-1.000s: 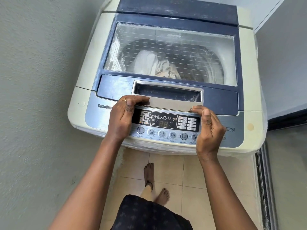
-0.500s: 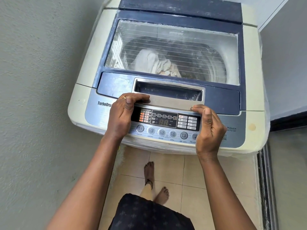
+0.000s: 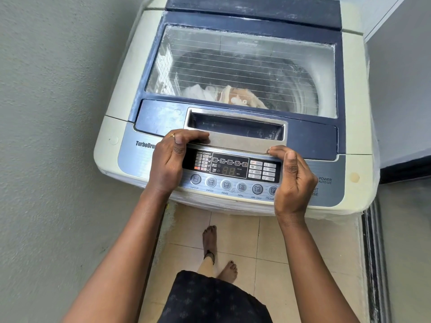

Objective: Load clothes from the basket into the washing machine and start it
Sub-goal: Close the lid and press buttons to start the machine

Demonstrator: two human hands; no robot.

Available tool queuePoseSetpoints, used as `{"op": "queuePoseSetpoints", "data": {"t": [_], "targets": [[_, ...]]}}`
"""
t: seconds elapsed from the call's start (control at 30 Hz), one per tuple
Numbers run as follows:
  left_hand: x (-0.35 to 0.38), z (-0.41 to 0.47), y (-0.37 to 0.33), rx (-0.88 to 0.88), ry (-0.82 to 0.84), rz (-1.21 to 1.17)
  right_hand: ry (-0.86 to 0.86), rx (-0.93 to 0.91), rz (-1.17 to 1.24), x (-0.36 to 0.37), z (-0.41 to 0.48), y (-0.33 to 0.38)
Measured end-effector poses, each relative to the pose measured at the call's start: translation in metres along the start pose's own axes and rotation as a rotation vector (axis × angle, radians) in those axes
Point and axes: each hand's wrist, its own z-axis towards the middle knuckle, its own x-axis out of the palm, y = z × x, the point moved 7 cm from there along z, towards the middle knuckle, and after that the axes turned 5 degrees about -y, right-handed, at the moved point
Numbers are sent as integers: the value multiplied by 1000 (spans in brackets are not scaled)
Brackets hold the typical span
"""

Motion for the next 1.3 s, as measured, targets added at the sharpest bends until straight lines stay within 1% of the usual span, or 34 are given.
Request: {"op": "queuePoseSetpoints", "data": {"t": [1.3], "targets": [[1,-1,2,9,22,2,22,30,23,0,-1,-1]]}}
